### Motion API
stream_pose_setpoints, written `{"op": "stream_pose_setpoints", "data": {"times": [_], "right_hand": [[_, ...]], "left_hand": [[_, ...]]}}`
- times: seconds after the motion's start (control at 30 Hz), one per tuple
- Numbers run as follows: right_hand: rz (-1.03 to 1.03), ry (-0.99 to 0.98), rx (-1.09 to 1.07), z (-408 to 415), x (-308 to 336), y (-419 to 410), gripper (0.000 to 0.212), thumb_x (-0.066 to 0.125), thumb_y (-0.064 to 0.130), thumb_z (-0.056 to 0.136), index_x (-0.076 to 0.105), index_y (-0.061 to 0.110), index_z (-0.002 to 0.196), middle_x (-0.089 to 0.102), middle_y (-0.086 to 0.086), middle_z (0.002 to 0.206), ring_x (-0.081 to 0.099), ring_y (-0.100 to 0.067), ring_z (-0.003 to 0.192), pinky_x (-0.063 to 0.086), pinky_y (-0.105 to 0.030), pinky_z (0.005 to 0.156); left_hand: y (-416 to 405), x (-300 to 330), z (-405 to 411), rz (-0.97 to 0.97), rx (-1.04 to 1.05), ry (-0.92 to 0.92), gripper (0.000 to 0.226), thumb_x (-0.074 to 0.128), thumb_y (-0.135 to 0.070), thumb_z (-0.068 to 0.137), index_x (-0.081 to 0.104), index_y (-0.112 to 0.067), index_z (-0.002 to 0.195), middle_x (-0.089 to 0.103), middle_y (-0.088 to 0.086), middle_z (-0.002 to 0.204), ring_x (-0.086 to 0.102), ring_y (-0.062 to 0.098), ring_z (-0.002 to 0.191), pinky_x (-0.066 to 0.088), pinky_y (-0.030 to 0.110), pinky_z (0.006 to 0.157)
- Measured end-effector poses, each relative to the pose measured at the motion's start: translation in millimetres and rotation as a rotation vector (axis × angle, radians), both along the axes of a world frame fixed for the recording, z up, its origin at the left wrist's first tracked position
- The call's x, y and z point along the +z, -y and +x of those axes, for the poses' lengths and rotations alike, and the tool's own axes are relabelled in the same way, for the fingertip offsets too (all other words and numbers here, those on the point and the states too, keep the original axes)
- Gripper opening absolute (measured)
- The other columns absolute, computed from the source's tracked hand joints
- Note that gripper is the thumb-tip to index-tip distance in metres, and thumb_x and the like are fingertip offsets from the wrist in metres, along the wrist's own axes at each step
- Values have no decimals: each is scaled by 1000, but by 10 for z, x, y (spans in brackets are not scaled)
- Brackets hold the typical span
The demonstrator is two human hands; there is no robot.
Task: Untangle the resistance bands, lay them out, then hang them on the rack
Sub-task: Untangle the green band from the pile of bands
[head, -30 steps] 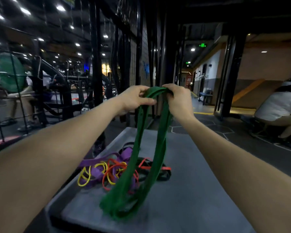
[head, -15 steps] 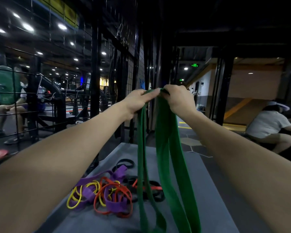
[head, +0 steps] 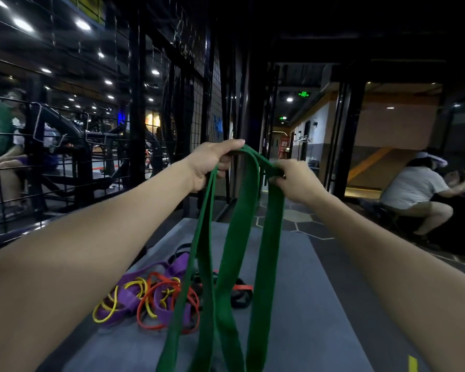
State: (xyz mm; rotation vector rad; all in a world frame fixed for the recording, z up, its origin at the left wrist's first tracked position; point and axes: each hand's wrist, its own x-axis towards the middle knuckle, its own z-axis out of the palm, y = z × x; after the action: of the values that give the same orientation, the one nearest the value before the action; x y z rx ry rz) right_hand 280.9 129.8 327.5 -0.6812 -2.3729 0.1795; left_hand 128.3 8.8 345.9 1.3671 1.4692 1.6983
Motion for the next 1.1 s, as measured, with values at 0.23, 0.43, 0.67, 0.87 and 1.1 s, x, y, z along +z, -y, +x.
{"op": "stream_pose_setpoints", "data": {"times": [0.23,0.43,0.67,0.87,1.1], "right_hand": [[-435,13,303,-52,-115,127,16,46,8,96,55,-2,105,64,-1,90,62,4,62,48,-9,51],[-535,-61,359,-34,-20,114,23,54,16,93,56,3,112,67,-11,106,67,-21,94,57,-30,81],[-355,-87,150,-294,17,83,27,62,25,88,61,3,102,68,-15,100,67,-30,87,57,-46,78],[-214,-158,50,-234,-2,-36,23,56,21,93,61,3,106,64,-12,99,61,-25,92,51,-38,83],[-180,58,101,-276,-272,-89,18,61,25,90,60,9,97,66,-11,99,62,-23,87,51,-34,78]], "left_hand": [[-167,-50,-18,55,-39,137,25,60,-36,86,56,-18,70,34,-8,50,30,5,44,26,17,44],[-294,-1,33,95,-106,251,35,59,-38,87,53,-19,59,38,-10,43,34,3,38,29,15,41],[-299,-13,13,81,-181,284,37,55,-40,88,45,-19,59,38,-10,41,35,4,37,31,15,40],[-234,-109,-193,94,-121,178,22,63,-37,83,57,-17,78,37,-11,47,34,2,41,29,15,43],[-207,-226,-199,-2,10,13,21,68,-29,76,63,-16,91,45,-14,48,33,3,48,29,16,46]]}}
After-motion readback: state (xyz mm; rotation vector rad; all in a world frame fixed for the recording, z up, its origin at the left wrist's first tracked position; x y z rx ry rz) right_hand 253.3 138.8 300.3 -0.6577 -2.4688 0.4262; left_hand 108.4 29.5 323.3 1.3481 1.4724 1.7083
